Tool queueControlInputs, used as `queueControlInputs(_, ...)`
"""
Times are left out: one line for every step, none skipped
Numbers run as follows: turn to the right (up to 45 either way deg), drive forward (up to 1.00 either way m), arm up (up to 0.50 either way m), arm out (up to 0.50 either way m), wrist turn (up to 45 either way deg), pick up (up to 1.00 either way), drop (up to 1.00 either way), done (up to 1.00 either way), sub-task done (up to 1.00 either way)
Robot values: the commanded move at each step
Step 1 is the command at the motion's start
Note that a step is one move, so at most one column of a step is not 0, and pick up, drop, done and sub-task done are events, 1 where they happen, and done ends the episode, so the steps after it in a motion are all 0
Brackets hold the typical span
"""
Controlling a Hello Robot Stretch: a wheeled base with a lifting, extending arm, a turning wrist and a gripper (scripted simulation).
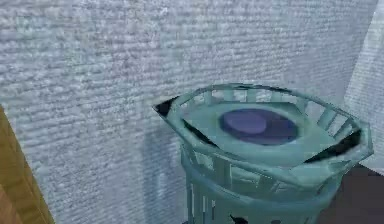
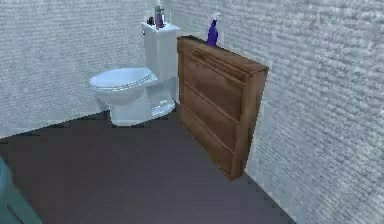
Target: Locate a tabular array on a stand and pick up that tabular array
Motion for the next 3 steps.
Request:
queueControlInputs(-45.0, 0.00, 0.00, 0.00, 0.0, 0.00, 0.00, 0.00, 0.00)
queueControlInputs(-30.0, 0.00, 0.00, 0.00, 0.0, 0.00, 0.00, 0.00, 0.00)
queueControlInputs(0.0, 1.00, 0.00, 0.00, 0.0, 0.00, 0.00, 0.00, 0.00)
